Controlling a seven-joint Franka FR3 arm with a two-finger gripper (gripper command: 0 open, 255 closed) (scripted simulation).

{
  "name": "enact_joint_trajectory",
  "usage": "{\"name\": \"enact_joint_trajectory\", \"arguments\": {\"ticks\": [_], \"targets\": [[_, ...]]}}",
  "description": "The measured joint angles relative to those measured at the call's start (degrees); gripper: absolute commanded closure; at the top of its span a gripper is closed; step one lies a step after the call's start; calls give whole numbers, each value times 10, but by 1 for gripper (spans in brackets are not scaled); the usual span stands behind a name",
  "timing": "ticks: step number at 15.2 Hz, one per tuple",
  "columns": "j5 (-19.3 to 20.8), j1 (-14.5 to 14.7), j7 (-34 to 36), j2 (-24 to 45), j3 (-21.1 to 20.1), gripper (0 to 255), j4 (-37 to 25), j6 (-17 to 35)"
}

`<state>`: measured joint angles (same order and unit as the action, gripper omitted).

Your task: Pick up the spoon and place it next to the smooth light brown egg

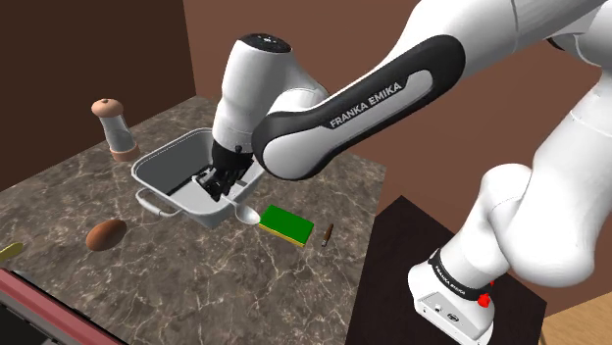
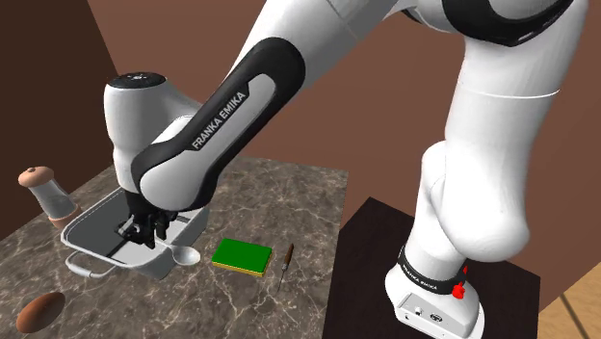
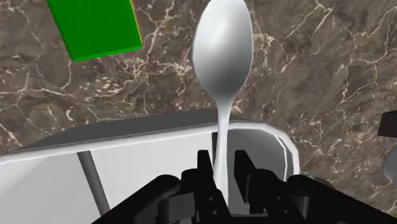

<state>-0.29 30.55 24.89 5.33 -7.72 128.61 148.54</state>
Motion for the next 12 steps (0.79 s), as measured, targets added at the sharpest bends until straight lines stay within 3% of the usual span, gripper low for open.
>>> {"name": "enact_joint_trajectory", "arguments": {"ticks": [12], "targets": [[87,96,171,145,-21,255,-201,-62]]}}
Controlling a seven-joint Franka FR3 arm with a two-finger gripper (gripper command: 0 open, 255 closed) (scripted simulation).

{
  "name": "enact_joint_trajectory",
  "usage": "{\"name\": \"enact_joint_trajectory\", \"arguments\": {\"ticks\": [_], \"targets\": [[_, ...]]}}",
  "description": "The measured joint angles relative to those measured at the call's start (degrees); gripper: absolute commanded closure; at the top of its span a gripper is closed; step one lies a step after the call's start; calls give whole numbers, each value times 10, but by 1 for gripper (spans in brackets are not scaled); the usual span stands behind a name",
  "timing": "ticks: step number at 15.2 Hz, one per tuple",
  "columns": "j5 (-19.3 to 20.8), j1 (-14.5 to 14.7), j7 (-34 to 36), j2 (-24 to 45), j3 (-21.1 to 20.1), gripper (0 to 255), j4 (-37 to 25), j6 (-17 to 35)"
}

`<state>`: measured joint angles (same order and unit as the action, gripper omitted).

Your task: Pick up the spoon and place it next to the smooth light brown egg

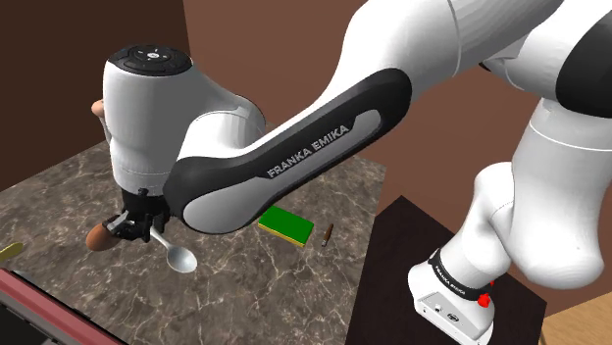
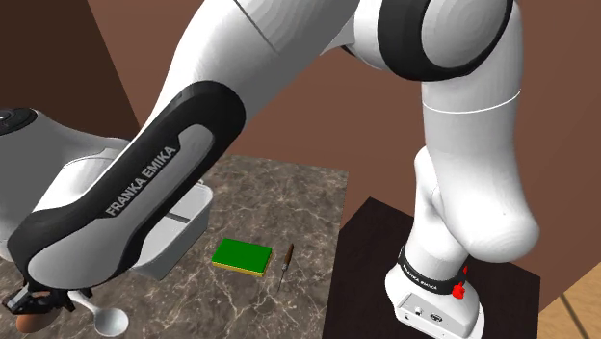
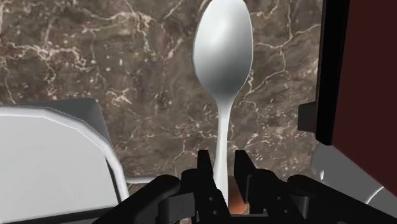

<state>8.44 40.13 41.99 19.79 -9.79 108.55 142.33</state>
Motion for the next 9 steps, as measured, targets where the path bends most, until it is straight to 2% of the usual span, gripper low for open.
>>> {"name": "enact_joint_trajectory", "arguments": {"ticks": [9], "targets": [[17,8,16,42,9,255,11,52]]}}
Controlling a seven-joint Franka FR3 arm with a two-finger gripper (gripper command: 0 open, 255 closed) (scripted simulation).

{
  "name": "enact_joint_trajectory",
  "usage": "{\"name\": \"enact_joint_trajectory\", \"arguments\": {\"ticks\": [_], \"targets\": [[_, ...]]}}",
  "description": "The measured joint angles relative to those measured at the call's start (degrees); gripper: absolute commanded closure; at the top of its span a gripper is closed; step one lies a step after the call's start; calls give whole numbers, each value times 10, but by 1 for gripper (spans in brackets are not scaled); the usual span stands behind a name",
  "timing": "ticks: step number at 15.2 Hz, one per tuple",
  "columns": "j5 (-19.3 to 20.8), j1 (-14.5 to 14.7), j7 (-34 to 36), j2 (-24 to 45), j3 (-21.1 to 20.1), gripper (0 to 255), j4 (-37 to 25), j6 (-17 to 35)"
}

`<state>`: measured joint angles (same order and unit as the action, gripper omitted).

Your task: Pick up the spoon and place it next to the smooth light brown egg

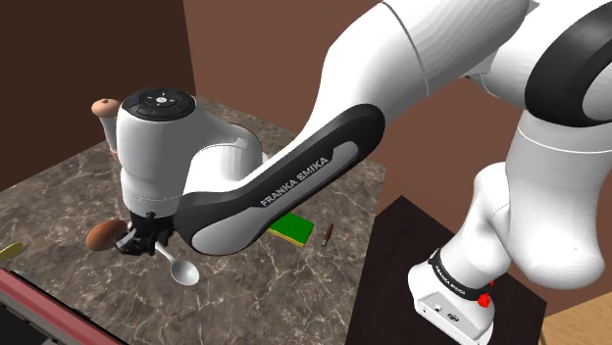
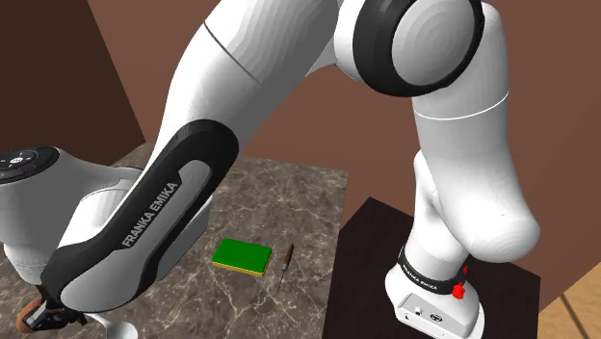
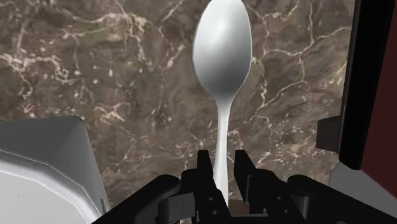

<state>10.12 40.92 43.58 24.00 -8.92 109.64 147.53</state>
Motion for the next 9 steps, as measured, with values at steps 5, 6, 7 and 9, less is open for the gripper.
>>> {"name": "enact_joint_trajectory", "arguments": {"ticks": [5,6,7,9], "targets": [[10,5,8,24,6,255,7,31],[11,6,9,30,7,255,5,35],[13,9,11,34,7,255,3,42],[17,14,15,44,6,255,-5,52]]}}
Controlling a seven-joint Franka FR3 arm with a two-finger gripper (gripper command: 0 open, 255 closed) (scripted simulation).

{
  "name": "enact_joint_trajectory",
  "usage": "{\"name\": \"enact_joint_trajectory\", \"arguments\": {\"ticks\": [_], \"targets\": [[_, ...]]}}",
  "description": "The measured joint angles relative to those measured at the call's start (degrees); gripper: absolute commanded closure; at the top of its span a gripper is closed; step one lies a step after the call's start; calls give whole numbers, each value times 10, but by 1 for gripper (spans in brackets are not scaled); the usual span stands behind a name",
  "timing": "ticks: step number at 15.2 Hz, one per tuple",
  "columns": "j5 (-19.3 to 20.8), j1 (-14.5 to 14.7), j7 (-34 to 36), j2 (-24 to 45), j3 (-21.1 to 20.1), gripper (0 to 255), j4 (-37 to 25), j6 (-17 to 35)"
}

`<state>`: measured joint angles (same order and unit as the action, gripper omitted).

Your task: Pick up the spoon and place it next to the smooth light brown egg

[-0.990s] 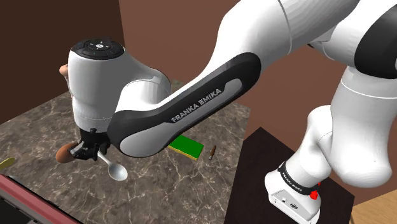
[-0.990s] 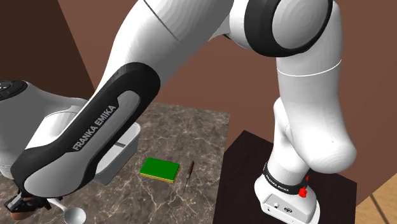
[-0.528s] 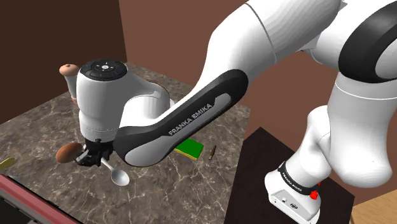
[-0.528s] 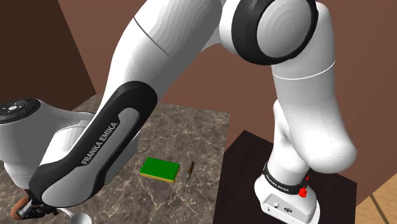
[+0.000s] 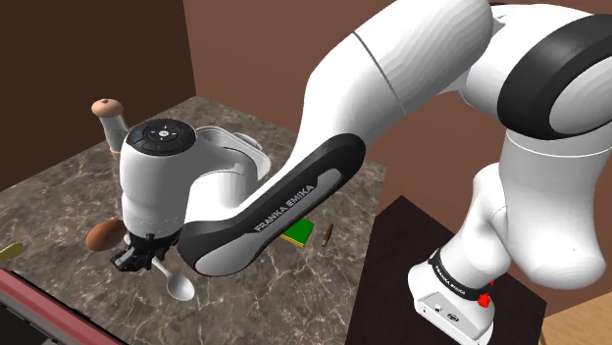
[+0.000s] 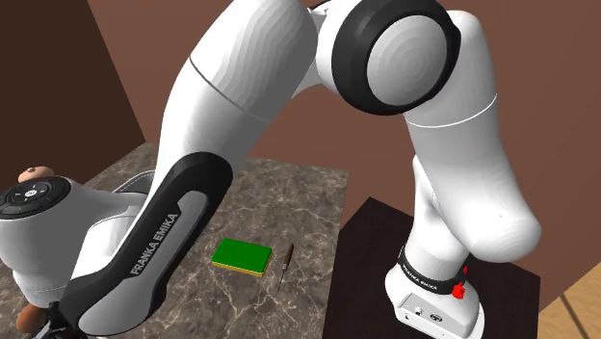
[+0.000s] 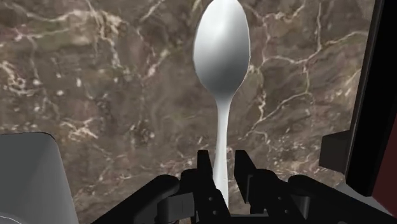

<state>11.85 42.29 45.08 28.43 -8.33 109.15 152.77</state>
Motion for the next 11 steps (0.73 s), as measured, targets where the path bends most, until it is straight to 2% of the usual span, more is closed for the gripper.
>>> {"name": "enact_joint_trajectory", "arguments": {"ticks": [6,8,9,10,11], "targets": [[5,1,0,13,-3,255,4,59],[5,0,0,13,-1,255,6,73],[7,6,7,16,5,255,1,63],[4,0,2,24,7,0,-4,37],[2,-5,-2,26,8,0,-4,24]]}}
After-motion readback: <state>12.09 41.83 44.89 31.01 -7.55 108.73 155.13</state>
